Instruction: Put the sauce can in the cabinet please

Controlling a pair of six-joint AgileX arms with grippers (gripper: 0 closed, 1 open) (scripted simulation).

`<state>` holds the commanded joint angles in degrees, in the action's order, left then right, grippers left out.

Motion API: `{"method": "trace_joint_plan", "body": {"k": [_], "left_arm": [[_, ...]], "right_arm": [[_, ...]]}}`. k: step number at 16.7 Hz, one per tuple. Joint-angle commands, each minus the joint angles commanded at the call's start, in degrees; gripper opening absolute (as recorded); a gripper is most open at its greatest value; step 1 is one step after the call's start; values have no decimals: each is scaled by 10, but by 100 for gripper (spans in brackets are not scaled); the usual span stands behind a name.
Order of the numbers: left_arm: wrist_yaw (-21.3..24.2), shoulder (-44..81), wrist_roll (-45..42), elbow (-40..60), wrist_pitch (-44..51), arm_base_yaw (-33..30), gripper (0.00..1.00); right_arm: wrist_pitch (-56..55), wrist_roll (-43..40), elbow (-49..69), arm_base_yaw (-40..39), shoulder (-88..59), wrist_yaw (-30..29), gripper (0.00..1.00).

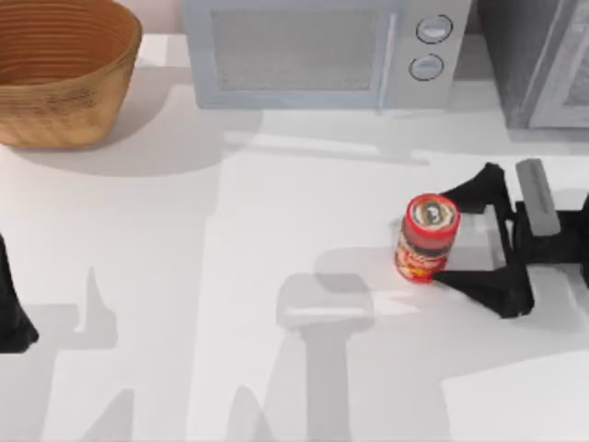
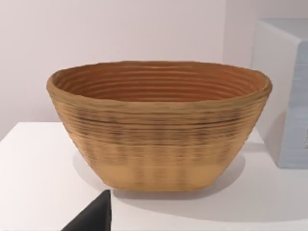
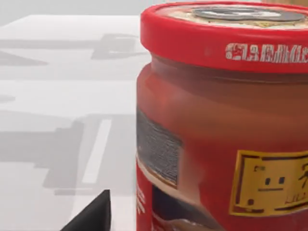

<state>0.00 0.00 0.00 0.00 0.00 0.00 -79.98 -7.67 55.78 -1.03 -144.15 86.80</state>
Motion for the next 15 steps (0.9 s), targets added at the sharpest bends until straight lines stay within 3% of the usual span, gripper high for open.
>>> {"method": "trace_joint_plan", "body": {"k": [5,11,15], "left_arm": [[0,0,0,0,0,0,100],[0,0,0,0,0,0,100],[0,0,0,0,0,0,100]], "right_arm": [[-140,118,-6,-49,-18,-50,100],[-164,138,-7,-58,-20,-59,100],[-164,138,-7,-58,-20,-59,70]]}}
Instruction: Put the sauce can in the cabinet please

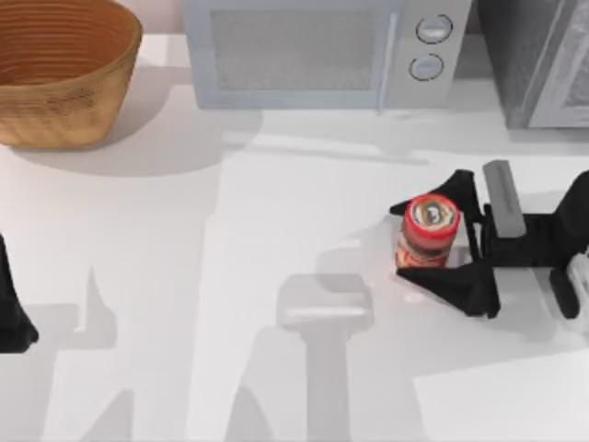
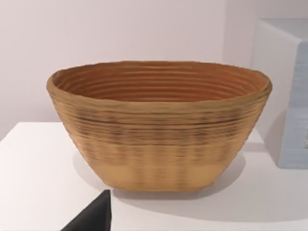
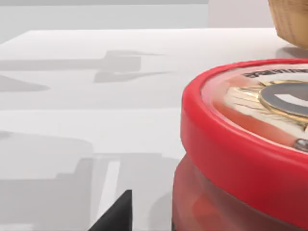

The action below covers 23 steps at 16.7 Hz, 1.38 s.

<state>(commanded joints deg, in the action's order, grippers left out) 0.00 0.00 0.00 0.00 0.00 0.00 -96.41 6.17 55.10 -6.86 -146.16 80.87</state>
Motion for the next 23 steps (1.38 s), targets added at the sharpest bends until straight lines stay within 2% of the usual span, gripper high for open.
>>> {"method": "trace_joint_plan", "body": {"k": [9,19,23], "left_arm": [[0,0,0,0,0,0,100],[0,0,0,0,0,0,100],[0,0,0,0,0,0,100]], "right_arm": [[0,0,0,0,0,0,2],[1,1,0,2,2,0,0],[50,7,-10,3,54,-4,0]]}}
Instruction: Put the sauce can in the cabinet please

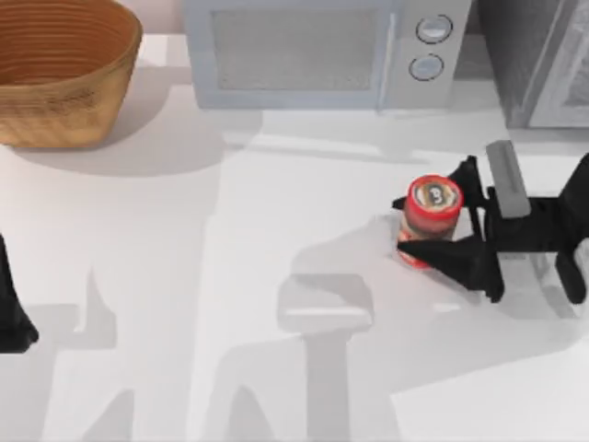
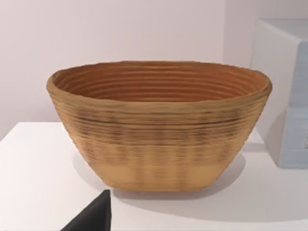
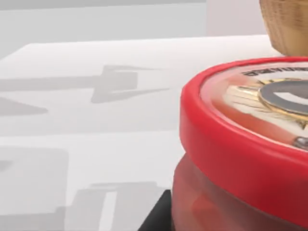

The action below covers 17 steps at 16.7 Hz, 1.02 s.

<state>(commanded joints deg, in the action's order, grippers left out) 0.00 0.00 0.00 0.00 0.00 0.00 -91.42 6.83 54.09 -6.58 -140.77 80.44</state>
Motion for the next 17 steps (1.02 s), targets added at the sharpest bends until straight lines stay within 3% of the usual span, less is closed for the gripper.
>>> {"method": "trace_joint_plan", "body": {"k": [17], "left_arm": [[0,0,0,0,0,0,100]], "right_arm": [[204,19,-25,-2,260,7,0]]}}
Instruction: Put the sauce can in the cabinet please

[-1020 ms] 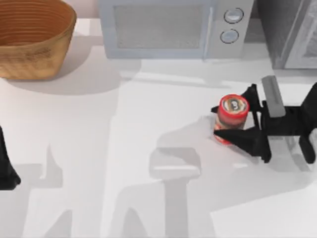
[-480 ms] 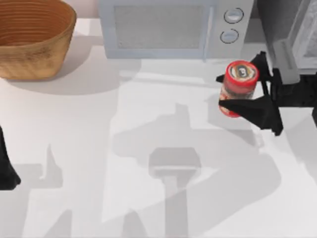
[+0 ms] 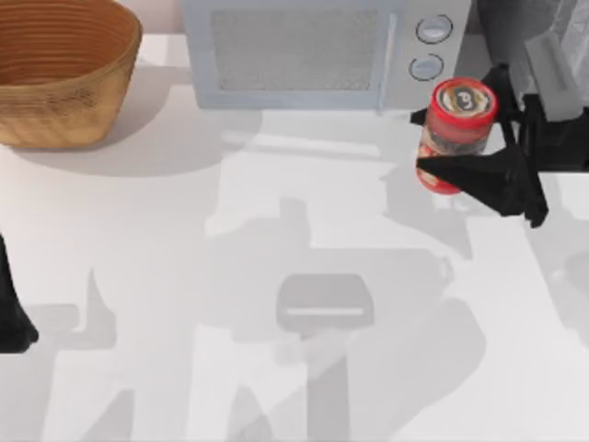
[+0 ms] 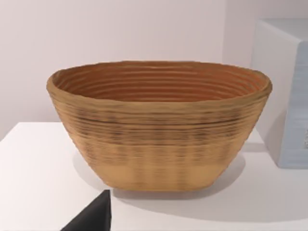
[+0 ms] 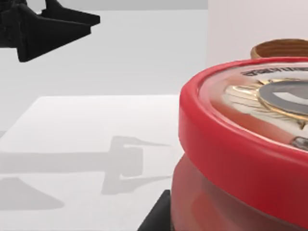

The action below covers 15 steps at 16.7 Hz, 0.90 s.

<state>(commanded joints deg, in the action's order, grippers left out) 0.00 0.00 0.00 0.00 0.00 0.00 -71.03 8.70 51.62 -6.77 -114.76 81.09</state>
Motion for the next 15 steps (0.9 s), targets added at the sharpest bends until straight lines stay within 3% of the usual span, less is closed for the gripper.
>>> {"method": "trace_joint_plan", "body": {"k": [6,15], "left_arm": [[0,0,0,0,0,0,100],[0,0,0,0,0,0,100]], "right_arm": [[28,-2,-20,4,31,-29,0],[252,6,-189,29,359,-272,0]]}}
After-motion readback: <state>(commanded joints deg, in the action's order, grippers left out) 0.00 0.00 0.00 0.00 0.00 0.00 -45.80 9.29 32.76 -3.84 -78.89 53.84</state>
